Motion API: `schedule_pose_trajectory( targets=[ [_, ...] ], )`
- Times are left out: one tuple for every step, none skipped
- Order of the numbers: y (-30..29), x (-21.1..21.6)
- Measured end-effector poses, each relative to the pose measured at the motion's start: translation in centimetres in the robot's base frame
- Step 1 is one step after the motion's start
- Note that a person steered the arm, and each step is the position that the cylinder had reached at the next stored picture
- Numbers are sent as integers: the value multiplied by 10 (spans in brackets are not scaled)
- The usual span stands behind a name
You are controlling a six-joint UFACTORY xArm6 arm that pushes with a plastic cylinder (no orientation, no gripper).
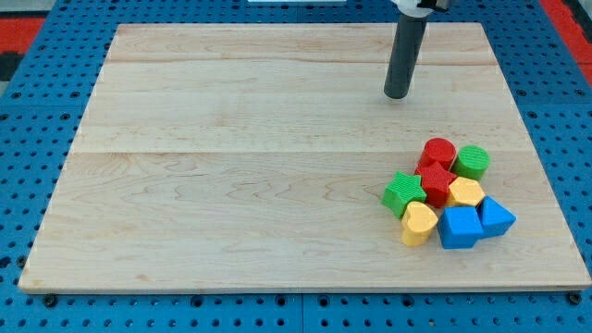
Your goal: Move your arm towards group of blocks
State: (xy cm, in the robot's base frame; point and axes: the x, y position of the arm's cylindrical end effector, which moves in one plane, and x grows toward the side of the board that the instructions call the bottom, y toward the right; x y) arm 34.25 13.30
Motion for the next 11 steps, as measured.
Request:
schedule_pose_trajectory(
  targets=[
    [0,0],
    [12,0],
    [37,0],
    [79,7],
    [116,30],
    [134,61],
    [134,94],
    [151,121],
    [170,147],
    [149,164],
    [106,164]
  ],
)
